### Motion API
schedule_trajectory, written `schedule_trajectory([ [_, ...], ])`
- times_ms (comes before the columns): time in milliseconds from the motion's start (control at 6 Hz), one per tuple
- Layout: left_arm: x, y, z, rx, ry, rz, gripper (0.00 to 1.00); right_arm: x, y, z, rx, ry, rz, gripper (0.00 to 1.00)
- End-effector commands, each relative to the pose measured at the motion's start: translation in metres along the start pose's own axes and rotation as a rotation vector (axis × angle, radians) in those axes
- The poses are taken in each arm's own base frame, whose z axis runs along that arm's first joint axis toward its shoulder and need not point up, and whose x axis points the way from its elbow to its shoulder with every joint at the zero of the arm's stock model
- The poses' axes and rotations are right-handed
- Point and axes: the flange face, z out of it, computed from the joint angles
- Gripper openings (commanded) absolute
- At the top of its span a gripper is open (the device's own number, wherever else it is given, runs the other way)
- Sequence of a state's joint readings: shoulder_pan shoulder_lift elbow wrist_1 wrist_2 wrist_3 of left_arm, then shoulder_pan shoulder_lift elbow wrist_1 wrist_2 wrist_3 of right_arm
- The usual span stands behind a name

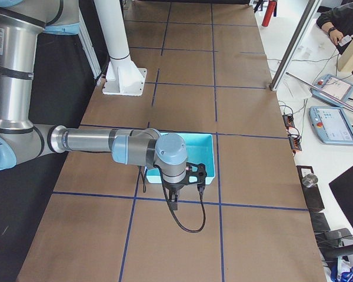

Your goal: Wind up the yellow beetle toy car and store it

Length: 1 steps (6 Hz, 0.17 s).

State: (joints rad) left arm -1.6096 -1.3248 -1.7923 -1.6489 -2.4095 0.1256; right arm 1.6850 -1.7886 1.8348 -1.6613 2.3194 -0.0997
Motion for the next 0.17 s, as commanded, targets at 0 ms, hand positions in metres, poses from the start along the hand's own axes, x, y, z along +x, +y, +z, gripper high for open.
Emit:
schedule_trajectory([
  [0,0.0006,-0.0005,-0.0003,0.001,0.000,0.000,1.00,-0.0001,0.0000,0.0002,-0.001,0.000,0.000,1.00],
])
